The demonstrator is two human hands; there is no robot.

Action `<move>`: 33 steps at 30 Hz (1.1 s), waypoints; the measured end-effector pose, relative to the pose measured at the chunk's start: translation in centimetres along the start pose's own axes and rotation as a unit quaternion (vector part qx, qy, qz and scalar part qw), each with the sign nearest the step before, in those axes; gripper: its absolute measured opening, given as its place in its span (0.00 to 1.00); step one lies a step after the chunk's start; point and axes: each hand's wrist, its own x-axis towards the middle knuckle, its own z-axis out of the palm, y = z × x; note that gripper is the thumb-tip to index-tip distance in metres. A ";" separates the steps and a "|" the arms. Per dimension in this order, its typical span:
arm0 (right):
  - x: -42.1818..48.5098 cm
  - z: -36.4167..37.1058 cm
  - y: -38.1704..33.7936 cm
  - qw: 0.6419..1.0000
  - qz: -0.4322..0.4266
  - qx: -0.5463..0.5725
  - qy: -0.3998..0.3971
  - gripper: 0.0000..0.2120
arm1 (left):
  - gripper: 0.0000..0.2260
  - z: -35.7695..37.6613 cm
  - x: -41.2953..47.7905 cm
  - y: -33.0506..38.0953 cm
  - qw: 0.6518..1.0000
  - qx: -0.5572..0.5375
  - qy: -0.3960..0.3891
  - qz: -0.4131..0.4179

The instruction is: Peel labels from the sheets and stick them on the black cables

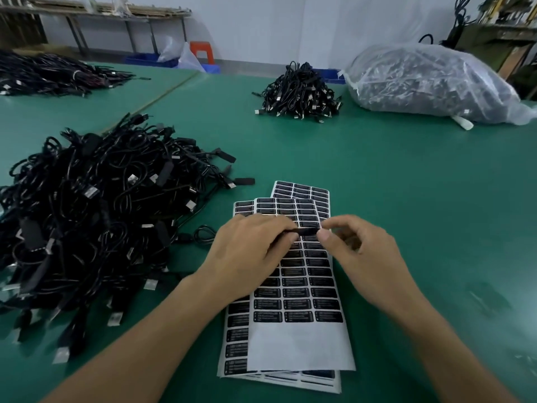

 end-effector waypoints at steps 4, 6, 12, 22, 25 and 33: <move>-1.2 -1.4 0.0 0.979 0.051 -0.165 -0.108 0.30 | 0.07 0.6 0.1 -0.3 0.998 0.023 -0.034 -0.041; -1.7 -1.5 -0.6 0.976 0.057 -0.165 -0.131 0.29 | 0.06 0.8 0.5 -0.6 0.997 0.026 -0.045 -0.052; -1.8 -1.4 -1.1 0.983 0.124 -0.008 -0.133 0.22 | 0.07 1.4 1.2 -1.5 0.998 0.020 -0.026 -0.061; -1.3 -1.5 -1.1 0.969 0.204 0.096 -0.101 0.16 | 0.12 -0.6 2.5 1.2 0.991 0.037 0.095 -0.088; -1.4 -0.8 -1.1 0.976 0.183 0.089 -0.082 0.18 | 0.11 -0.1 2.0 3.1 0.992 -0.068 0.056 -0.095; -1.1 -1.8 -1.1 0.952 0.205 0.159 -0.161 0.11 | 0.09 1.2 0.1 1.7 0.967 -0.218 -0.059 -0.117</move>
